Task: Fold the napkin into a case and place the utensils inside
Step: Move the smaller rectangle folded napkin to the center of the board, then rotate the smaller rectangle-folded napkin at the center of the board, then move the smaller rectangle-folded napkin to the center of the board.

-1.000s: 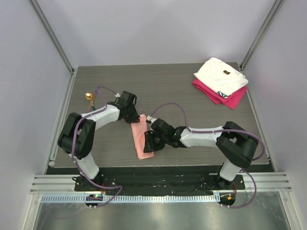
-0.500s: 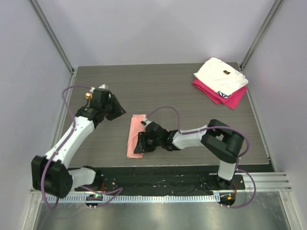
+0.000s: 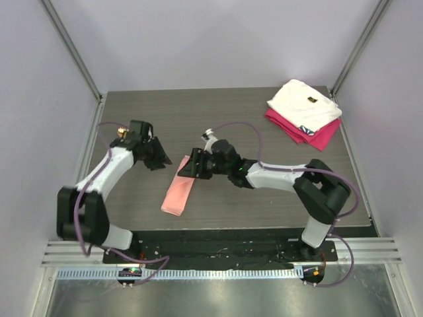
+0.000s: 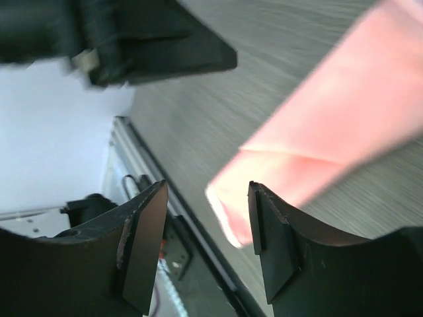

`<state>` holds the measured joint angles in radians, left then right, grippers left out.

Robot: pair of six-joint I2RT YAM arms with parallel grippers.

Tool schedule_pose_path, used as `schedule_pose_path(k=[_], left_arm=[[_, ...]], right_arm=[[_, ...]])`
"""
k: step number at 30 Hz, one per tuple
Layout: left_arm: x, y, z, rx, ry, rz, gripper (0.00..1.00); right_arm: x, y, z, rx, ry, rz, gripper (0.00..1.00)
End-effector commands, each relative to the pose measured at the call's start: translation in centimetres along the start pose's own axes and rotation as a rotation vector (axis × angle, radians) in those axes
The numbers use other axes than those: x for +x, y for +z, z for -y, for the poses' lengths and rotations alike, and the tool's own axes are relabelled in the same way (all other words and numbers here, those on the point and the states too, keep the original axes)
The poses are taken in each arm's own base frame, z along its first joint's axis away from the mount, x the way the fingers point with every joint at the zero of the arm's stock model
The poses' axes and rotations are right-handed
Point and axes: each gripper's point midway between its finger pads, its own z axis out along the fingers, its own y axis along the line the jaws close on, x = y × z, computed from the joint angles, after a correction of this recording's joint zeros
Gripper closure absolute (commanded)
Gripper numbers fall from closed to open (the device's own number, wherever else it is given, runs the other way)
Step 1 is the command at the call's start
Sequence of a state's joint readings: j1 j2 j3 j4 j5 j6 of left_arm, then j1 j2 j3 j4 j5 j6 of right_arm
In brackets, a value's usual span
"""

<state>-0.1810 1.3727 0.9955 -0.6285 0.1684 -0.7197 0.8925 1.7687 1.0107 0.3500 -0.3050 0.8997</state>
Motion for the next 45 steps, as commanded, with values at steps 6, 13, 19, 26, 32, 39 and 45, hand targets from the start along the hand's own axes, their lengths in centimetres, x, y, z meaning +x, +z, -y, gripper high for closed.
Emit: schedule_pose_path(k=[6,13,19,26,32,39,45], left_arm=[[-3.9,7.9,1.4,-0.086,0.025,-0.043,0.81],[-1.8,12.6,2.6,-0.153,0.091,-0.11,0.88],[1.6,14.6,6.1,-0.175,0.185,-0.192,0.88],[7.4,10.5,11.6,-0.095,0.332,-0.148,0.89],[5.8,1.5,9.6,-0.222,0.304,0.069,0.74],[11.9,-4.2,3.0,-0.2,0.194,0.087,0.77],[17.0,-3.1,-2.2,-0.24,0.162,0.04,0.96]], right_arm=[[0.9,-8.7,6.9,0.268,-0.151,0.037,0.4],[0.9,-10.3,9.5,0.33,-0.139,0.057,0.4],[0.8,-11.6,10.5,0.348,-0.168,0.055,0.4],[1.8,-13.6,11.2,0.363,-0.201,0.03,0.4],[5.5,-14.4,11.1,0.278,-0.164,-0.045,0.4],[6.6,-16.1,11.4,0.362,-0.176,-0.076,0.41],[7.4,-15.8,10.1,0.376,-0.231,-0.104,0.51]])
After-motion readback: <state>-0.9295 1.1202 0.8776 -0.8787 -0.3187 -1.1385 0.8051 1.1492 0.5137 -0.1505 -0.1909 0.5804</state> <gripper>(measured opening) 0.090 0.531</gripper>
